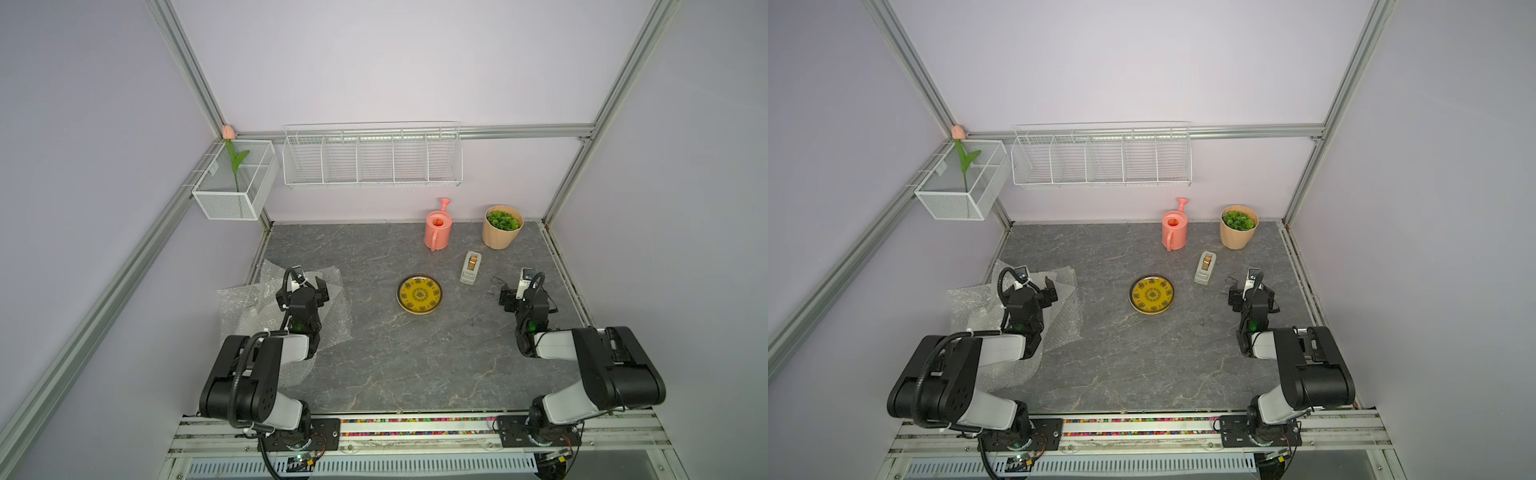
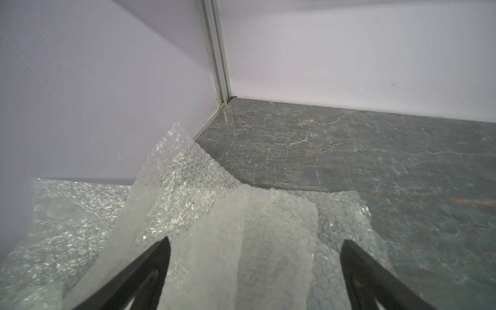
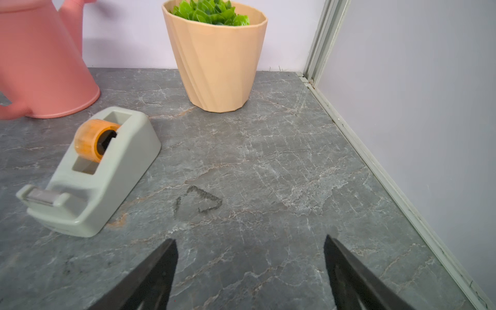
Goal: Wrap dinner plates in bubble wrap
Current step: Pick up the bubble wrap from the bubble wrap.
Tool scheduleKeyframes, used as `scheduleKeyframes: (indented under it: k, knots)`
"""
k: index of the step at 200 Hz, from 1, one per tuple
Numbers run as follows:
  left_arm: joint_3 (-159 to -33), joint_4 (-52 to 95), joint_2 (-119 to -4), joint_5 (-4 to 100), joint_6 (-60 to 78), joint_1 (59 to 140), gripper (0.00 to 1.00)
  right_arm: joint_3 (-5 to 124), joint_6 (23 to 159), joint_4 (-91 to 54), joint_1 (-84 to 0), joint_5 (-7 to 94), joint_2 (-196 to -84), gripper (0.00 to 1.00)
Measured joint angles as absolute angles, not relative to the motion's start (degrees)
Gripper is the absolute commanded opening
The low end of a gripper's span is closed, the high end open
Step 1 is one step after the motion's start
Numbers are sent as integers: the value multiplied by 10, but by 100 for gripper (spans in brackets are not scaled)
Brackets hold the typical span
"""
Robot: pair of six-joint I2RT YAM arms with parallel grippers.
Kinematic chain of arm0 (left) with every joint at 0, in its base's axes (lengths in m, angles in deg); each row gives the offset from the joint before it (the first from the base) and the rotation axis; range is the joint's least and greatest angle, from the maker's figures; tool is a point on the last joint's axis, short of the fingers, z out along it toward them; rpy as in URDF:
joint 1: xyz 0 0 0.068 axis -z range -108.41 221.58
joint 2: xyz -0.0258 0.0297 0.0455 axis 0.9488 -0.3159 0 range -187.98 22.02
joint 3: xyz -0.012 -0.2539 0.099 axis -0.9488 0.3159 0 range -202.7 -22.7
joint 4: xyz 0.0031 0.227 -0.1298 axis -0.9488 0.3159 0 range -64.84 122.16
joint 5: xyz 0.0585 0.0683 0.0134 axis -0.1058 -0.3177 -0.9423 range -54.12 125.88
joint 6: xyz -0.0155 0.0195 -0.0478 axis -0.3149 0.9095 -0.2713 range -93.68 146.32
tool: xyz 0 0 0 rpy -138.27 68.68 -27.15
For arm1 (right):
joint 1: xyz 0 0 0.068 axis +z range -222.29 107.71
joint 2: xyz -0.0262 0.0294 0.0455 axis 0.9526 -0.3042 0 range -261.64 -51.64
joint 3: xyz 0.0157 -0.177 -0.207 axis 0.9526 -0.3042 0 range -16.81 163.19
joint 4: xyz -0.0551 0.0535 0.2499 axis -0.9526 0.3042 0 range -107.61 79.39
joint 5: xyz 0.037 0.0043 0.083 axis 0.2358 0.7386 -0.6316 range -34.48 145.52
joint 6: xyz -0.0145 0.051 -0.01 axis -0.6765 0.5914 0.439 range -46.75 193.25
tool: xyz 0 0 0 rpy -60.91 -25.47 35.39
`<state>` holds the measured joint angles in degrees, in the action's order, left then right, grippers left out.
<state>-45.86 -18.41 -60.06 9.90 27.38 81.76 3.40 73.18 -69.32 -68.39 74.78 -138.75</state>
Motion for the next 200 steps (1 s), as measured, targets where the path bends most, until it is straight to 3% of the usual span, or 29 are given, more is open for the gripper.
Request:
scheduleKeyframes:
  k: [33,72,88,146,158,186,200]
  knots:
    - [-582,23,-540,75,274,851,99,24,722,-696,-678,752,-1374,88]
    - [-723,284,-524,56,195,851,94,116,720,-505,-671,748,-1289,89]
    - [-775,392,-551,41,157,851,88,167,732,-433,-669,734,-1268,89]
    - [-899,661,-733,-36,73,820,86,262,787,-212,-655,656,-1241,91]
    - [-908,687,-758,-43,68,807,77,270,794,-181,-650,642,-1235,92]
    - [-925,726,-789,-45,65,781,25,295,808,-120,-635,616,-1219,95]
    - [-941,745,-792,-38,67,777,8,307,812,-97,-622,611,-1208,96]
